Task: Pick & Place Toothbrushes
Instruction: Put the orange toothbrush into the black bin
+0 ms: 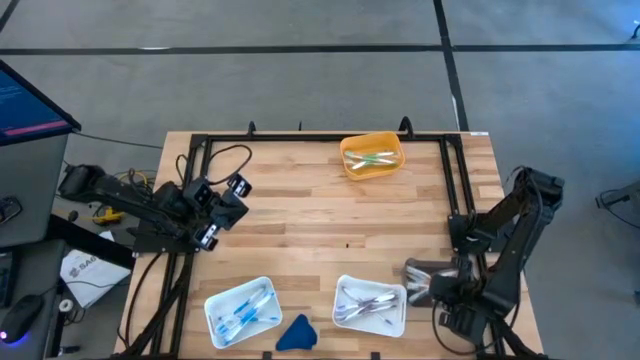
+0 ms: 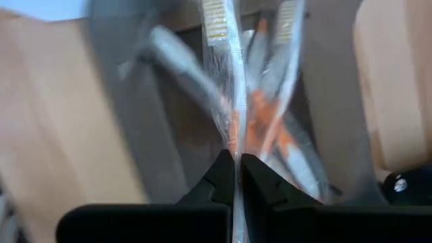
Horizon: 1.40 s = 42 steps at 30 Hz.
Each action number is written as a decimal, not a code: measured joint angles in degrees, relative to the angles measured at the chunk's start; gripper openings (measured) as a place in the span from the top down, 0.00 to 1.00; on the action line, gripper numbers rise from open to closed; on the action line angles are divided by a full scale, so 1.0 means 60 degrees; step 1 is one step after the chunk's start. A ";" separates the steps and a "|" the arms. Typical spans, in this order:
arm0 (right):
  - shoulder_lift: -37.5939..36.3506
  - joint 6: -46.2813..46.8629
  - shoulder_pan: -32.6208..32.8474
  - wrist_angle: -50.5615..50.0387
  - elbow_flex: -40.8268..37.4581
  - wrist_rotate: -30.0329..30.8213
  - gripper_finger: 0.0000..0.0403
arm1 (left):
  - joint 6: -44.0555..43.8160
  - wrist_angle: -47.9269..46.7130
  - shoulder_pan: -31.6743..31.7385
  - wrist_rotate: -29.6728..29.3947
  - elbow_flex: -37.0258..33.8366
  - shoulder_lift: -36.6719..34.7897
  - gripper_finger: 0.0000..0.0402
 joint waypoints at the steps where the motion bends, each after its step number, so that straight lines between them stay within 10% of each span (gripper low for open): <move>1: 0.0000 -0.0001 -0.0011 0.0049 -0.0127 0.0038 1.00 | 0.0000 0.0013 -0.0064 -0.0001 0.0000 0.0064 0.99; 42: 0.0000 0.1311 -0.0009 0.0693 -0.0820 0.0531 0.86 | 0.0253 0.0135 -0.0560 -0.0820 0.0004 0.0276 0.99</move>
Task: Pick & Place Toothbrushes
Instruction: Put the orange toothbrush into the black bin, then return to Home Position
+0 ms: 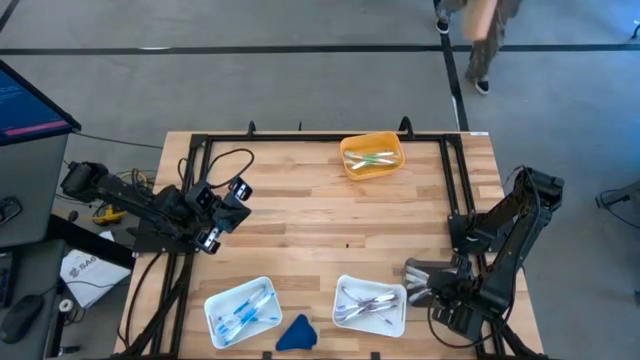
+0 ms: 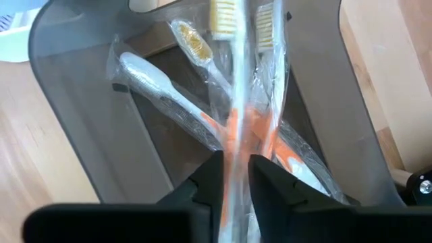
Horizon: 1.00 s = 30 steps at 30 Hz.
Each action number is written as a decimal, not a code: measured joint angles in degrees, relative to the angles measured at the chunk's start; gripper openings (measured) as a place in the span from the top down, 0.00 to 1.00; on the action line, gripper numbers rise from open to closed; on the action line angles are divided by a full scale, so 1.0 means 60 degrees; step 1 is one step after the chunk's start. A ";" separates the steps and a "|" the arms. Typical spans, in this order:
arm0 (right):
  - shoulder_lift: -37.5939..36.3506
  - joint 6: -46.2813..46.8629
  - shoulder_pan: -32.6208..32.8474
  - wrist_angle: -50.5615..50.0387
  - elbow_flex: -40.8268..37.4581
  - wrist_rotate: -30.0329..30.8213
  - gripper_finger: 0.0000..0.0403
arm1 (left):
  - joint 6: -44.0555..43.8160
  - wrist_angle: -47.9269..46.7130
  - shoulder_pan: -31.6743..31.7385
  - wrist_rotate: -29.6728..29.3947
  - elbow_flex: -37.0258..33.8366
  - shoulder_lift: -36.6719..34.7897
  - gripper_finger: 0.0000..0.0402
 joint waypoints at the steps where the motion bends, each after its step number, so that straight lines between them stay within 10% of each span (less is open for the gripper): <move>1: 0.0000 0.0000 0.0000 0.0000 0.0000 0.0000 0.84 | -0.0001 0.0001 0.0001 -0.0001 0.0000 0.0000 0.99; 18: 0.0000 -0.0546 -0.0493 -0.0686 0.0173 -0.0299 0.63 | 0.0002 -0.0009 -0.0001 0.0037 0.0000 0.0000 0.99; 30: -0.0004 -0.0501 -0.1872 -0.4891 0.2175 -0.0292 0.59 | 0.0005 -0.0012 -0.0001 0.0033 0.0000 0.0000 0.99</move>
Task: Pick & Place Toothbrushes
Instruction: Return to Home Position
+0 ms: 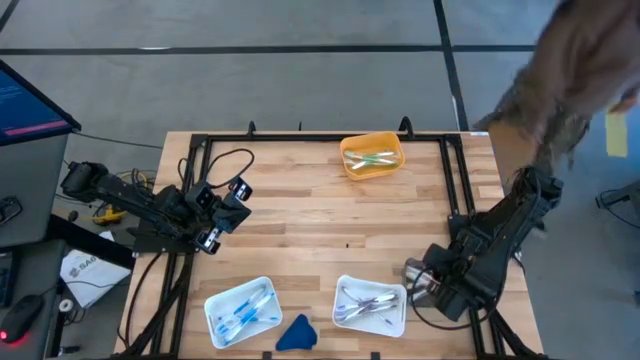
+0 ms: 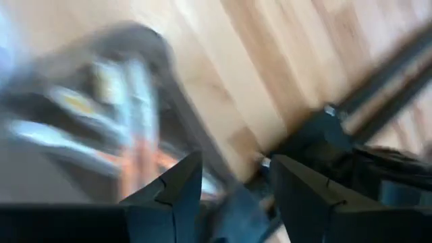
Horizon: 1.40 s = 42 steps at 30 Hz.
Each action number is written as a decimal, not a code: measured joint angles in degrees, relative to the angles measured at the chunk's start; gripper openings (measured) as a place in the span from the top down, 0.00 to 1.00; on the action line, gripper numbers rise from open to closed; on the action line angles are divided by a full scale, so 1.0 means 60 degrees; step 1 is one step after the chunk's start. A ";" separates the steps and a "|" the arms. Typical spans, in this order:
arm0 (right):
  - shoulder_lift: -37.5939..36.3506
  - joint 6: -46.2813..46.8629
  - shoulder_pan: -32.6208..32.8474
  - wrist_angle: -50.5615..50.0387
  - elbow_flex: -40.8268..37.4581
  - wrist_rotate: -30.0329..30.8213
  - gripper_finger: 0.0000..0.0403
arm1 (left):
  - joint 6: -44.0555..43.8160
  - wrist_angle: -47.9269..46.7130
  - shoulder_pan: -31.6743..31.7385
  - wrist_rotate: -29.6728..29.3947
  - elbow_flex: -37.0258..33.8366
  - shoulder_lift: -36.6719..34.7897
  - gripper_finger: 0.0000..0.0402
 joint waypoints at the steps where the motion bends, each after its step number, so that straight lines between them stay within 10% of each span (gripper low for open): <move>1: -0.0010 -0.0113 -0.0129 0.0035 0.0218 0.0069 0.59 | 0.0000 -0.0002 0.0000 0.0000 0.0000 0.0000 0.99; 14: -0.0073 -0.6673 -0.1118 0.3371 0.2958 0.4545 0.58 | 0.0011 -0.0038 0.0001 -0.0041 0.0000 0.0000 0.99; 25: -0.0117 -1.1665 -0.2615 0.7037 0.3155 0.3196 0.59 | 0.0000 -0.0053 0.0003 -0.0036 0.0000 0.0000 0.99; 42: -0.0542 -1.3030 -0.4538 0.8438 0.1953 0.1239 0.59 | -0.0007 -0.0071 -0.0087 0.0007 0.0000 -0.0004 0.99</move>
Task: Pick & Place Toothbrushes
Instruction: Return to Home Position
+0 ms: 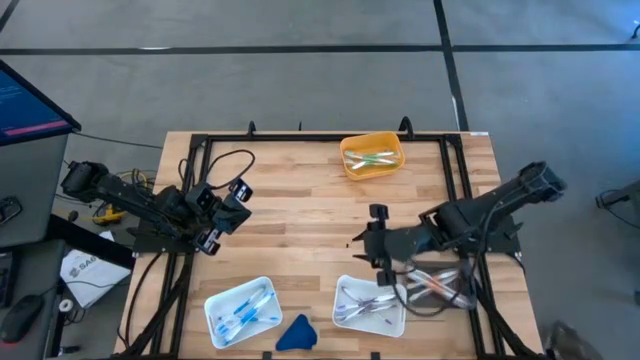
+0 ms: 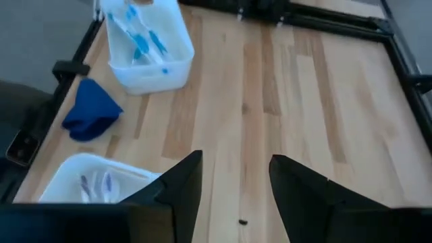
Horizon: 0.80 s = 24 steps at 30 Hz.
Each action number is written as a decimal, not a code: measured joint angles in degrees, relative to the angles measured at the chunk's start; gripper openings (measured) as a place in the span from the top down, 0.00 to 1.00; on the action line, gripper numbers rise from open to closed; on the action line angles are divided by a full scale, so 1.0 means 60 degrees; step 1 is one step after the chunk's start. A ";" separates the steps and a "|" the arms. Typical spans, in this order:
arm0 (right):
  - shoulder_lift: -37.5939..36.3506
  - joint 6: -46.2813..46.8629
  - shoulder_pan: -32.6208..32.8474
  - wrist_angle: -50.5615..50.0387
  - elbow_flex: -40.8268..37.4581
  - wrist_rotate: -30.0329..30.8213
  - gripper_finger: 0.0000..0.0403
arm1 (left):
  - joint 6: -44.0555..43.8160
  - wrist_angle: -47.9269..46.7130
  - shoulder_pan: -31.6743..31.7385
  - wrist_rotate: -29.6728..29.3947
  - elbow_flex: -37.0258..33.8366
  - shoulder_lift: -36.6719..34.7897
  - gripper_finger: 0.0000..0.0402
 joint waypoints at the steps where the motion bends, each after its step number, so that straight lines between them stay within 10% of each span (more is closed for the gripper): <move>1: -0.0176 -0.0005 -0.0151 0.0385 -0.0346 -0.0112 0.59 | 0.0000 -0.0004 0.0000 -0.0003 0.0000 0.0000 0.99; 24: -0.7166 -0.0326 -0.2569 0.6562 -0.7902 -0.1454 0.58 | 0.0034 -0.0004 0.0004 -0.0047 0.0000 0.0000 0.99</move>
